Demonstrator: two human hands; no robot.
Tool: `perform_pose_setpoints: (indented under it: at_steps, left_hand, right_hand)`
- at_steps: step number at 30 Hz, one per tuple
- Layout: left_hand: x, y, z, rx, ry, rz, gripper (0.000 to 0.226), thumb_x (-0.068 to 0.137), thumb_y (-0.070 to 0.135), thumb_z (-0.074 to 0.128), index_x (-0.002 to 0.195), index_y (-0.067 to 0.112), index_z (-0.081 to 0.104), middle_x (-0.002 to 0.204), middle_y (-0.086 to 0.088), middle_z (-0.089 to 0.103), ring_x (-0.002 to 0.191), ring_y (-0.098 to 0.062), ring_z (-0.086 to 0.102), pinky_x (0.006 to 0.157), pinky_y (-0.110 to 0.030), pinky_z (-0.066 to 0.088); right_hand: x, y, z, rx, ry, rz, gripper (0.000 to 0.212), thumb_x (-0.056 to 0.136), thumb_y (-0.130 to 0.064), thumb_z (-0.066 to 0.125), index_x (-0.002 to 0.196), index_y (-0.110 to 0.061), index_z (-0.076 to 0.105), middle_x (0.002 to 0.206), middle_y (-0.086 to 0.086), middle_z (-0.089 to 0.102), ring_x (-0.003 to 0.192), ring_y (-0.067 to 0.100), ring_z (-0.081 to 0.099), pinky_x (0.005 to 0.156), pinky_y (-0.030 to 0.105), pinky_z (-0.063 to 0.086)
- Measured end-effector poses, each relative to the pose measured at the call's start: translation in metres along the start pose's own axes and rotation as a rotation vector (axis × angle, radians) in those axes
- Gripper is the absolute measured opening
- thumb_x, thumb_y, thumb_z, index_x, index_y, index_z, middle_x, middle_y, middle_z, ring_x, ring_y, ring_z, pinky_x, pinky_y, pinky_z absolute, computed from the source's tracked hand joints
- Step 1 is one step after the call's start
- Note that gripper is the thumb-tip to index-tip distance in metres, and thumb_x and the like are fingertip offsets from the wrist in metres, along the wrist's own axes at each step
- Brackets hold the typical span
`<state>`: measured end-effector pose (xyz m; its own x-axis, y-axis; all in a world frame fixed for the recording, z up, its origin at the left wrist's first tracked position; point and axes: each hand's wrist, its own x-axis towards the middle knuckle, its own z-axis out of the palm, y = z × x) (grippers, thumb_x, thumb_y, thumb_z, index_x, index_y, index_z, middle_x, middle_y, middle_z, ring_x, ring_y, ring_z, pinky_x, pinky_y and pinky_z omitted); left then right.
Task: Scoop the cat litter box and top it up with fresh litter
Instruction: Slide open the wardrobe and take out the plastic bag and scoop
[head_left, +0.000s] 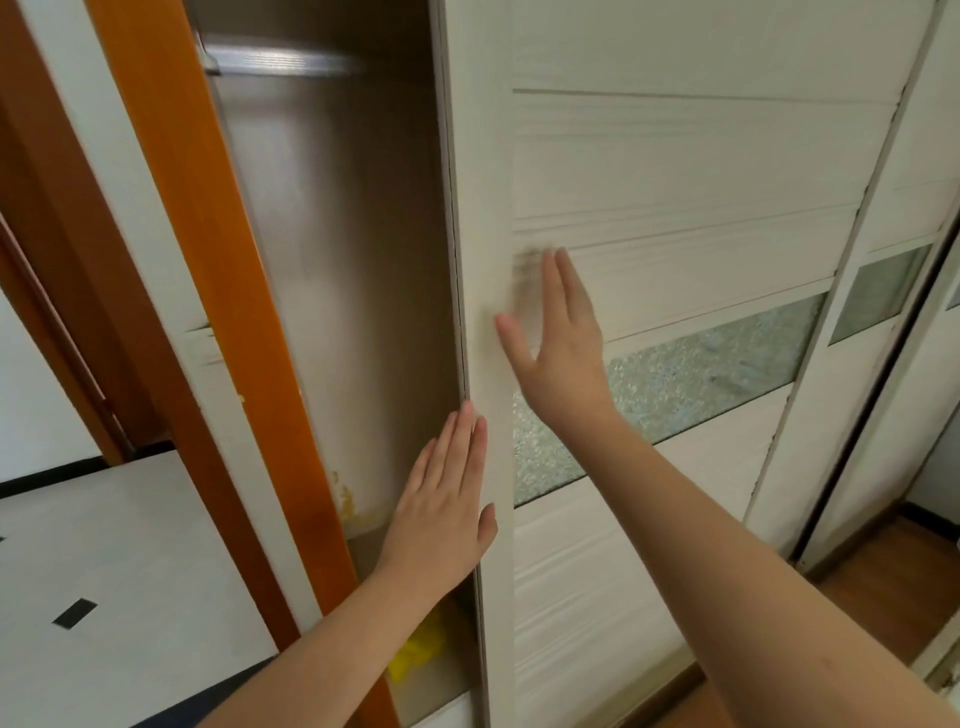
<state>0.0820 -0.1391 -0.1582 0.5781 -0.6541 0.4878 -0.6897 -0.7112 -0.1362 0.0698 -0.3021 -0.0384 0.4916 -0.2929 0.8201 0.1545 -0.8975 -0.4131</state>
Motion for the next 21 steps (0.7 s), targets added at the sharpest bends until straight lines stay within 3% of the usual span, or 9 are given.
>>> perform_pose_setpoints:
  at_steps: [5,10,12,21]
  left_hand:
    - [-0.005,-0.003,0.016,-0.003,0.005,-0.014,0.095,0.089,0.045,0.055,0.155,0.004,0.001,0.163,-0.016,-0.006,0.15,-0.031,0.01,0.116,-0.044,0.026]
    - [0.002,0.003,0.026,-0.005,0.034,-0.048,0.083,0.093,0.055,0.033,0.155,0.004,0.012,0.163,-0.017,0.006,0.147,-0.031,0.019,0.114,-0.047,0.026]
    - [0.005,0.006,0.03,-0.014,0.031,-0.057,0.083,0.093,0.058,0.031,0.155,0.005,0.012,0.163,-0.016,0.006,0.147,-0.031,0.019,0.119,-0.043,0.026]
    - [0.03,0.024,0.042,-0.038,0.023,-0.033,0.081,0.095,0.056,0.033,0.155,0.005,0.011,0.164,-0.014,0.003,0.15,-0.026,0.005,0.115,-0.041,0.013]
  right_hand:
    - [0.007,-0.021,0.015,-0.112,-0.028,-0.115,0.088,0.09,-0.059,0.051,0.152,-0.008,0.016,0.159,0.007,0.02,0.147,0.021,0.018,0.118,0.036,0.021]
    - [0.009,-0.014,0.022,-0.218,0.019,-0.146,0.089,0.089,-0.061,0.051,0.152,-0.009,0.016,0.159,0.006,0.022,0.146,0.021,0.02,0.115,0.028,0.016]
    - [0.01,-0.013,0.023,-0.21,0.023,-0.14,0.088,0.089,-0.06,0.051,0.152,-0.01,0.015,0.159,0.005,0.021,0.147,0.02,0.018,0.114,0.027,0.014]
    - [0.018,0.013,0.016,-0.168,-0.016,-0.094,0.09,0.09,-0.056,0.052,0.153,-0.014,0.004,0.161,0.0,0.009,0.148,0.014,0.008,0.113,0.029,0.017]
